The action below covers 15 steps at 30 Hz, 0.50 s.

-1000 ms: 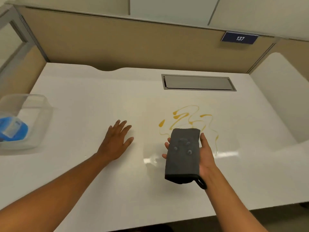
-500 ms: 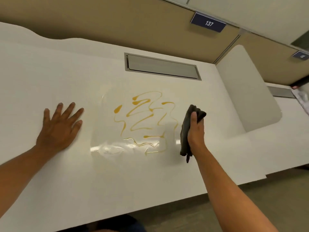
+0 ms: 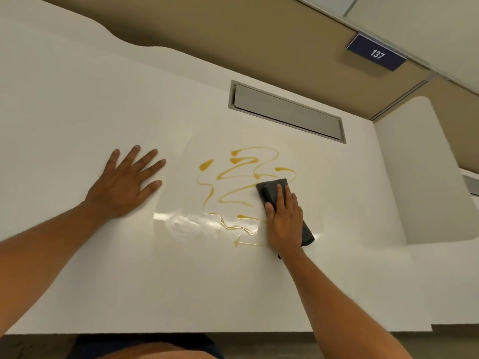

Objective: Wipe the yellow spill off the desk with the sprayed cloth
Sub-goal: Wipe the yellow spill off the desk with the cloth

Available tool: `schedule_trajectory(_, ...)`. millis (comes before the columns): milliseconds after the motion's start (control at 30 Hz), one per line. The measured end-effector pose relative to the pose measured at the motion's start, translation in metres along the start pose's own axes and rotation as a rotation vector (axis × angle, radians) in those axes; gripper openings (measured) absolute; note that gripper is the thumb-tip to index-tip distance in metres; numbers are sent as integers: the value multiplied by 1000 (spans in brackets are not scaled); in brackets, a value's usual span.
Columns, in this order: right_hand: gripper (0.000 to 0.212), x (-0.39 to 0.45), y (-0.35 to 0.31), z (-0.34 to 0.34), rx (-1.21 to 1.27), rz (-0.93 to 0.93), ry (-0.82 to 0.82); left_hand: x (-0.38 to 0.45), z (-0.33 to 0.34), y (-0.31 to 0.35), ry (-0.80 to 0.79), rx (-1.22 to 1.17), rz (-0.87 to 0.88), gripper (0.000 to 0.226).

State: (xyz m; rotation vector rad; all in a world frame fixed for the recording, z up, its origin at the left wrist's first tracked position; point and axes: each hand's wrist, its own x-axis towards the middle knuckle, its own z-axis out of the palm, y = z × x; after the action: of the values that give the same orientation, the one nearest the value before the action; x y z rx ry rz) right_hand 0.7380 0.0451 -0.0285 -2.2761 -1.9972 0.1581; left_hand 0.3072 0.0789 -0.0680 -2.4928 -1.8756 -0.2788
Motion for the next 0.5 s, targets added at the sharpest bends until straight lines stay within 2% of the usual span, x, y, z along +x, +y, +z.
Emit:
schedule_trajectory(133, 59, 5, -28, 2, 47, -19, -23, -2, 1, 0, 26, 11, -7, 66)
schedule_trajectory(267, 60, -40, -42, -1, 84, -141, -126, -2, -2, -1, 0, 2, -11, 68)
schedule_trajectory(400, 59, -83, -12, -19, 89, -311, -250, -4, -4, 2, 6, 2, -23, 66)
schedule_trajectory(500, 58, -55, 8, -24, 67, -287, -258, -4, -6, 3, 21, 18, -23, 67)
